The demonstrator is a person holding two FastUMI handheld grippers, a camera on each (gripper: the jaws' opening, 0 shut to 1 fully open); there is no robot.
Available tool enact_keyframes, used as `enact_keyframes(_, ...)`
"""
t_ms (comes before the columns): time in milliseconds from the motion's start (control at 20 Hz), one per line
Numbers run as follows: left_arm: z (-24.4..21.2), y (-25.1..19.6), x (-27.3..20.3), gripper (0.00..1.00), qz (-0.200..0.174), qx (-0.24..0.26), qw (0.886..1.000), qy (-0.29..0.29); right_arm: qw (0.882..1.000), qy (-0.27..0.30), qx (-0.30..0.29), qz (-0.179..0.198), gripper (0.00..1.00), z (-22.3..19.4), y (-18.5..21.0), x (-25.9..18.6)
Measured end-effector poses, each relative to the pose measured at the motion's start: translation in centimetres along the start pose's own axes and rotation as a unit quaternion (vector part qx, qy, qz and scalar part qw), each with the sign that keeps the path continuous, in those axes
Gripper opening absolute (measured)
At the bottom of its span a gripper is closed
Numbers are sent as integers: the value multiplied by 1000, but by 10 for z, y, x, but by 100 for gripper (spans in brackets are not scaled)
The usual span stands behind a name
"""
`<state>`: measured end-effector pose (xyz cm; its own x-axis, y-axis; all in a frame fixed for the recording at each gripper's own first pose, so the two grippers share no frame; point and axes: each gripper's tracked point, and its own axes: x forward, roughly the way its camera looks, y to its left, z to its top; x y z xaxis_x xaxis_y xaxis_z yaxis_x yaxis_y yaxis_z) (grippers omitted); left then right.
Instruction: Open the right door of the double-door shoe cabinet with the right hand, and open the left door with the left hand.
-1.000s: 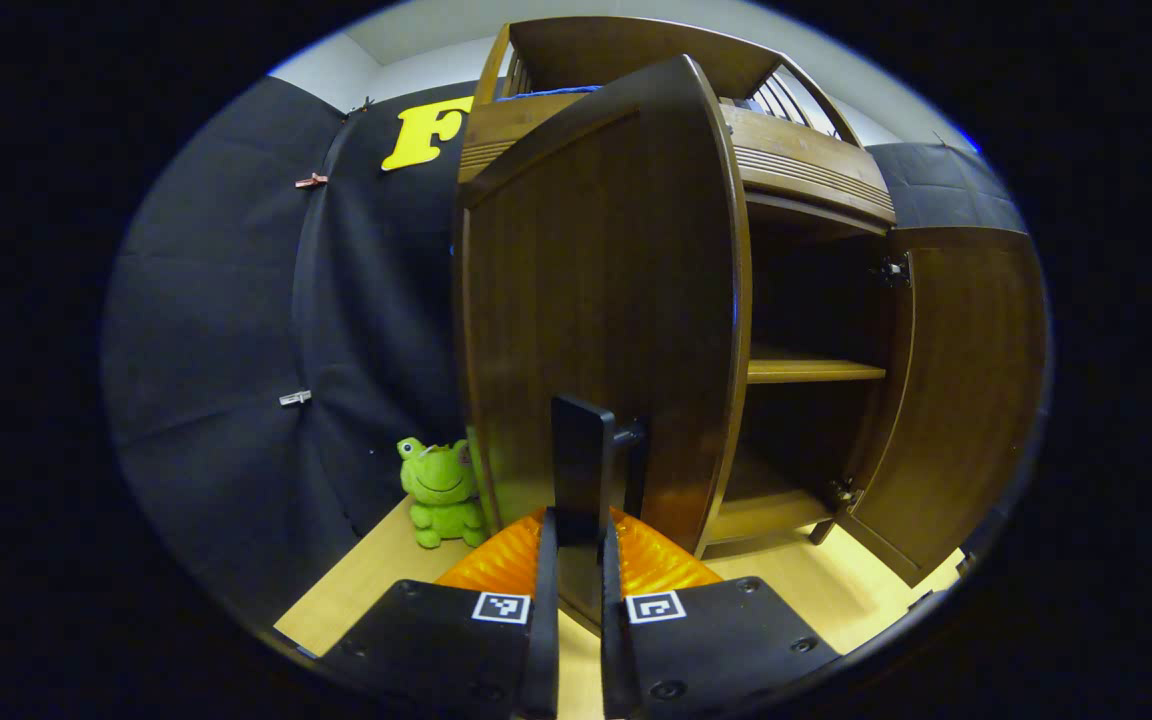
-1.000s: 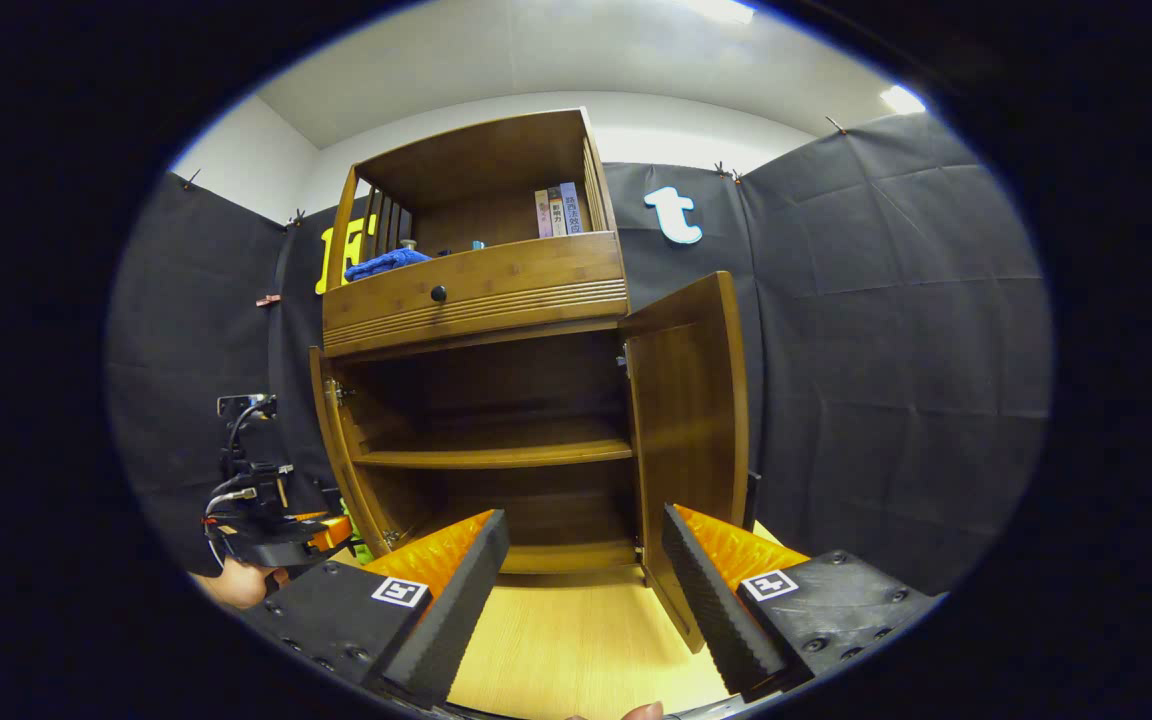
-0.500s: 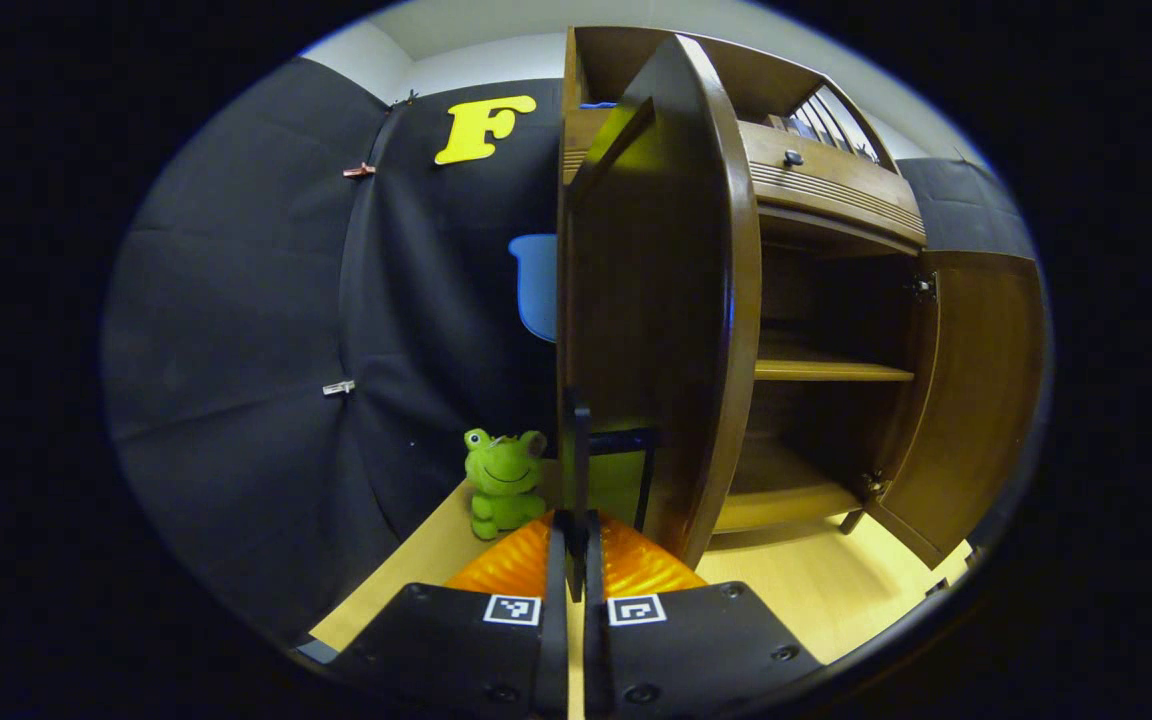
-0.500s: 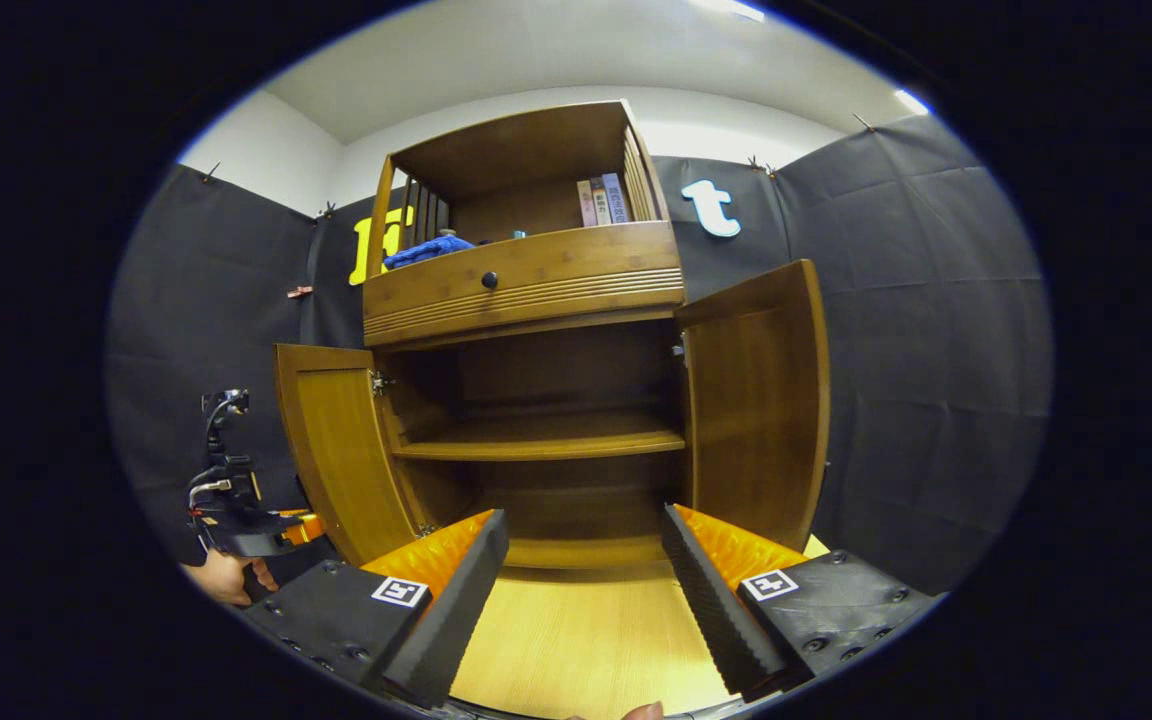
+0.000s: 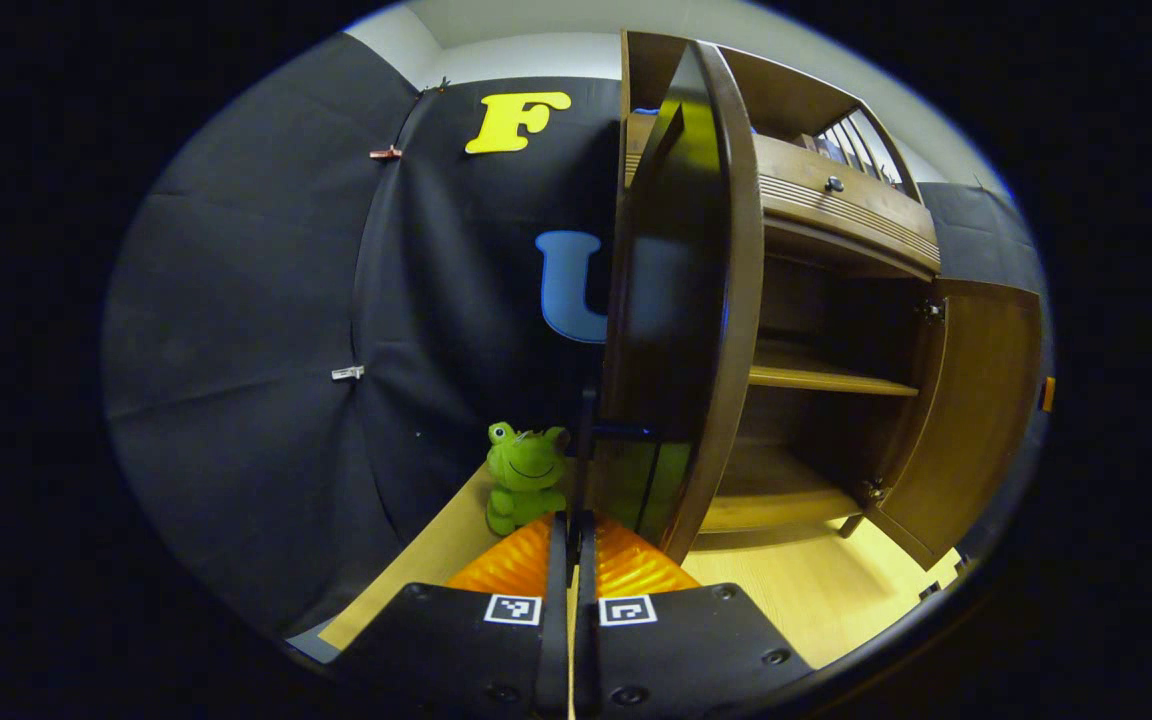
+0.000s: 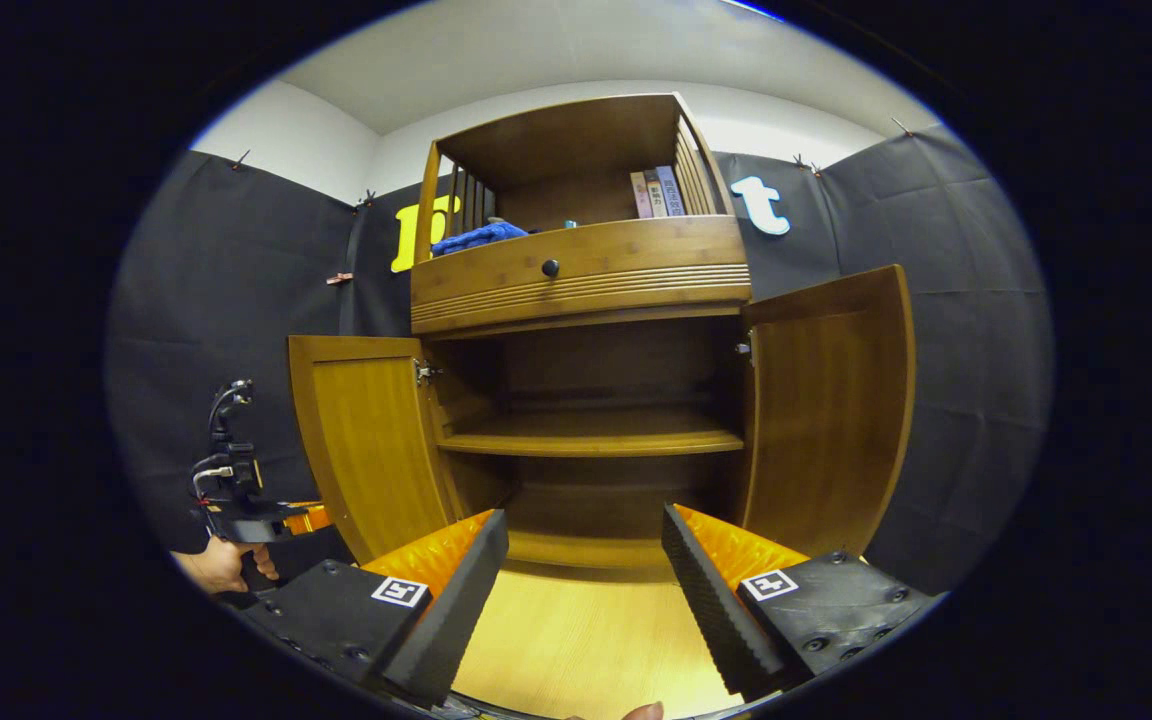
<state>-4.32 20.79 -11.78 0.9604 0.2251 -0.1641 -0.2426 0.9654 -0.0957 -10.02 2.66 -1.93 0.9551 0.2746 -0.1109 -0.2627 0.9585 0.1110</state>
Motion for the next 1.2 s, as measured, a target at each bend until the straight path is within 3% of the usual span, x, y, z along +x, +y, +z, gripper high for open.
enact_keyframes(100,3,2,-2,7,3,7,1000,-7,1000,-1,-6,2,98,2,3,4)
enact_keyframes(150,5,2,-4,2,6,7,1000,-9,1000,-2,-6,0,98,2,3,6)
enact_keyframes(200,7,2,-7,7,8,8,1000,-13,1000,-3,-7,-2,98,3,2,8)
enact_keyframes(400,20,12,-24,7,26,8,999,-32,1000,-9,-11,-23,98,6,-7,12)
enact_keyframes(550,35,17,-52,13,37,5,998,-54,999,-11,-16,-38,98,7,-17,19)
enact_keyframes(900,55,-12,-90,84,12,-21,997,-74,998,-27,-23,-48,98,15,-24,35)
enact_keyframes(1050,61,-24,-98,89,18,-7,997,-78,998,-25,-30,-48,100,12,-23,41)
enact_keyframes(1200,68,-57,-107,90,-5,-3,996,-93,998,-16,-32,-42,98,9,-18,47)
